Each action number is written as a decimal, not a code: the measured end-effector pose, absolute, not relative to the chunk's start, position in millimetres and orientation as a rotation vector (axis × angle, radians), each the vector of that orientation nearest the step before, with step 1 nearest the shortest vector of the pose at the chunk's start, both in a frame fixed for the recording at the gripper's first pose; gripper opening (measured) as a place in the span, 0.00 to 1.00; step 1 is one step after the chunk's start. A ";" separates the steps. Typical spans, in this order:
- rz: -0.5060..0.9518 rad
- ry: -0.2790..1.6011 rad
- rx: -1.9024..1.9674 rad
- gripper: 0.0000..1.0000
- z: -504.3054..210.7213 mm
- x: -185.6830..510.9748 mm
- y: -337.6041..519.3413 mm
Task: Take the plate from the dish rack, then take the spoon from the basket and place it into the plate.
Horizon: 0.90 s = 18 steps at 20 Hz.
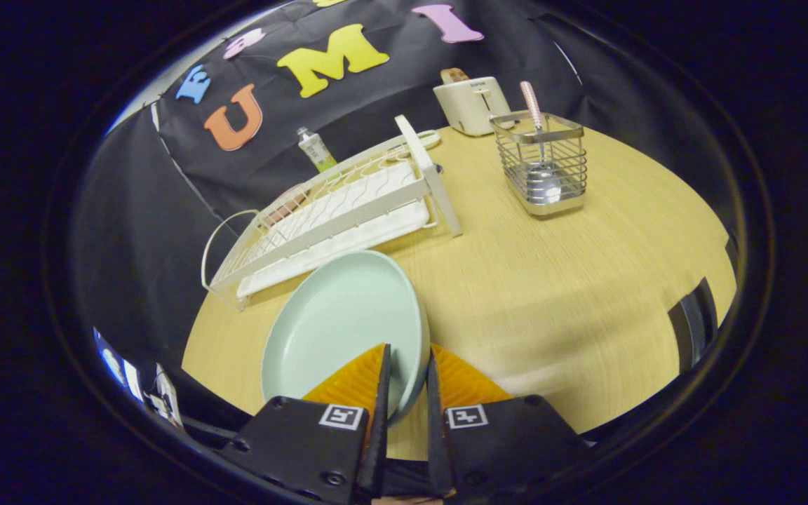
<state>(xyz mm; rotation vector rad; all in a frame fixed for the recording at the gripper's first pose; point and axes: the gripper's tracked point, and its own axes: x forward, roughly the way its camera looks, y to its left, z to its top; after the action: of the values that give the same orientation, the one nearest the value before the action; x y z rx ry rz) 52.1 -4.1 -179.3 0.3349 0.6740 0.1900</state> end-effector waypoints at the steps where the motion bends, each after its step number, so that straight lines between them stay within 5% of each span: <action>1: 0.192 0.641 0.320 0.30 -175.6 53.7 -6.0; 4: 0.120 0.520 0.245 0.29 -156.4 62.1 -32.1; 7: 0.086 0.412 0.194 0.40 -131.5 65.0 -56.3; 12: -0.009 0.215 0.147 0.72 -85.0 78.1 -111.0; 18: -0.046 0.142 0.059 0.99 -49.3 112.4 -158.8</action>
<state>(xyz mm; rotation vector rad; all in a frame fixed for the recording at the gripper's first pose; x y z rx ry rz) 112.4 -158.8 -49.3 0.0592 0.1424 -0.0458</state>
